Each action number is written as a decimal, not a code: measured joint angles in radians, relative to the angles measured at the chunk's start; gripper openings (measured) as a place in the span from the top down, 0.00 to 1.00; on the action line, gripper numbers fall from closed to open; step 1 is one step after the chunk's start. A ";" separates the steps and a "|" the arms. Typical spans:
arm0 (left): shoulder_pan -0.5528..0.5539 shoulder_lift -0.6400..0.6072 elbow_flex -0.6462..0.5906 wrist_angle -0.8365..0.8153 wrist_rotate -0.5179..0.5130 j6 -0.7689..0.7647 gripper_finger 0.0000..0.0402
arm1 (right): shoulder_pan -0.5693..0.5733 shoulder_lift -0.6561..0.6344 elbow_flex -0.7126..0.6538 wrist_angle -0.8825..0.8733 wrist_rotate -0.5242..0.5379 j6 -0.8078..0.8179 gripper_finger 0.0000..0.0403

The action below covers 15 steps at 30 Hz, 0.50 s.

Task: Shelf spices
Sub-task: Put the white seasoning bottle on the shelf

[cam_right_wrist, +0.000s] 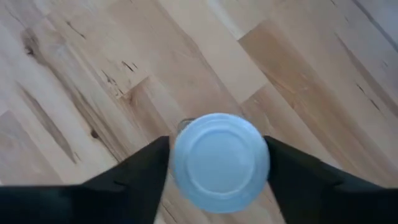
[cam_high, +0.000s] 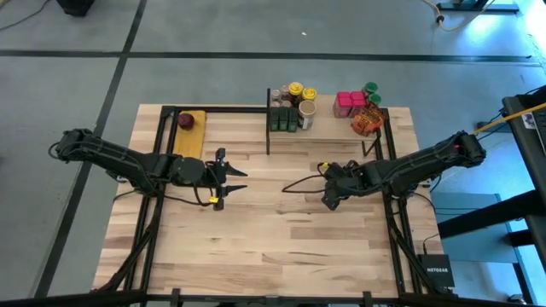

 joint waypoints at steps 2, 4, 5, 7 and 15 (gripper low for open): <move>0.000 0.000 0.000 0.000 0.000 0.000 0.63 | 0.000 0.001 0.000 -0.001 0.000 -0.002 0.45; 0.000 0.000 0.000 0.001 0.000 0.003 0.63 | 0.000 0.001 0.000 -0.001 0.002 -0.008 0.48; 0.000 0.000 0.000 0.001 0.000 0.003 0.63 | 0.000 0.001 0.000 0.000 0.002 -0.018 0.48; 0.000 0.000 0.000 0.001 0.000 0.003 0.63 | 0.000 0.001 0.002 -0.003 0.002 -0.031 0.48; 0.000 0.000 0.000 0.001 0.000 0.003 0.63 | 0.001 0.001 0.146 -0.136 0.086 -0.056 0.48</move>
